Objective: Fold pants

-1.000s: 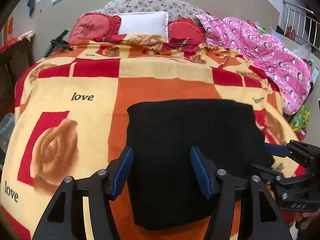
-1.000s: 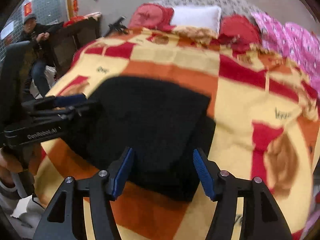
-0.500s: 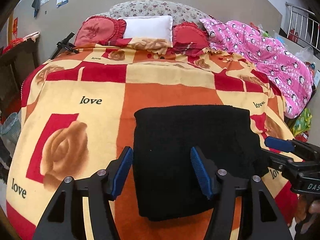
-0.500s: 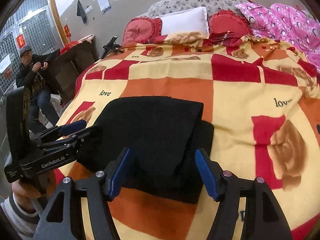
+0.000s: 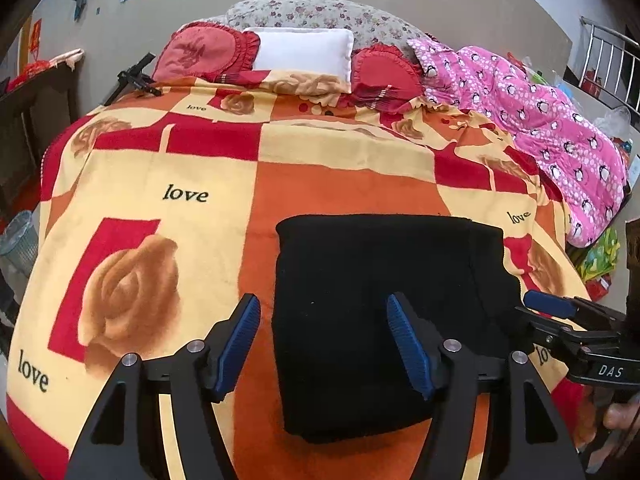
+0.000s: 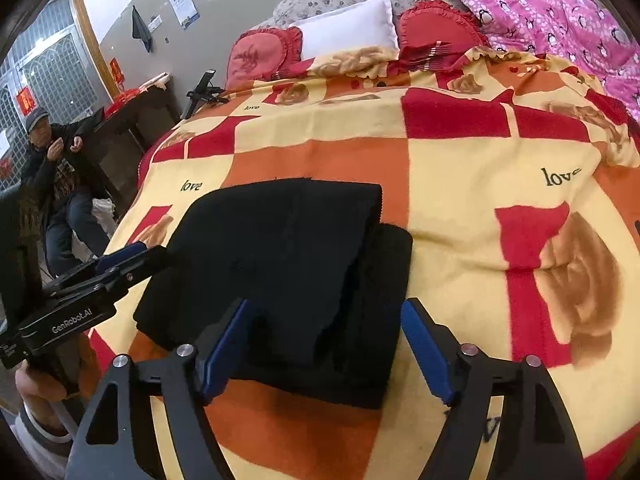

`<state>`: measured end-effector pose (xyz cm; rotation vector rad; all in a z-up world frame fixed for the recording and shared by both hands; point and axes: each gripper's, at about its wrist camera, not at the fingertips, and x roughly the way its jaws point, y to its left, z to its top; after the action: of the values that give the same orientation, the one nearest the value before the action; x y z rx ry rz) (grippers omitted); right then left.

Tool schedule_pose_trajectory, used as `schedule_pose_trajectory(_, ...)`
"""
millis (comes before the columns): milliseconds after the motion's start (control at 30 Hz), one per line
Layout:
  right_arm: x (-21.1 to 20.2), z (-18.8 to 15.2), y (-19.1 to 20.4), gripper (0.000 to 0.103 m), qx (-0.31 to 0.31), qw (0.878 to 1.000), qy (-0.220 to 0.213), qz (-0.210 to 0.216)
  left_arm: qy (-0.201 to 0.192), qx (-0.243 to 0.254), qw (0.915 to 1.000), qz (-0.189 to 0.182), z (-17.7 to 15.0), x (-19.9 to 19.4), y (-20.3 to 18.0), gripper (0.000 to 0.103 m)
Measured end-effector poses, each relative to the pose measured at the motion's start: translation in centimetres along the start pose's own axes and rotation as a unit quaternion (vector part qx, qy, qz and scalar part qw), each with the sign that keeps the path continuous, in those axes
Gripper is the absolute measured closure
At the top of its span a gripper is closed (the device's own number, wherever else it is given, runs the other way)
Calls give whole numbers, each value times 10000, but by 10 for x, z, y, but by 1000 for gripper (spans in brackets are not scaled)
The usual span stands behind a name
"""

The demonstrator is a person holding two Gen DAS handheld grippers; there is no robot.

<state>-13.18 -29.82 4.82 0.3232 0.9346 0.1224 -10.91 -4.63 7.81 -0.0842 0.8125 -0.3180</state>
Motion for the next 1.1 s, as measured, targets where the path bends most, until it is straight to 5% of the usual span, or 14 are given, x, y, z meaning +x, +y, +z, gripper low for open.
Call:
schedule_pose_trajectory(300, 10, 0, -15, 18, 460, 9986, 166, 203, 105, -127, 9996, -217, 5, 6, 9, 28)
schedule_pose_trajectory(667, 28, 0, -30, 15, 844, 9943, 268, 599, 519, -837, 9917, -828, 9, 36, 40, 24)
schedule_pose_trajectory(1100, 46, 10, -17, 5, 465, 9968, 244, 599, 605, -696, 9926, -786, 17, 66, 29, 15)
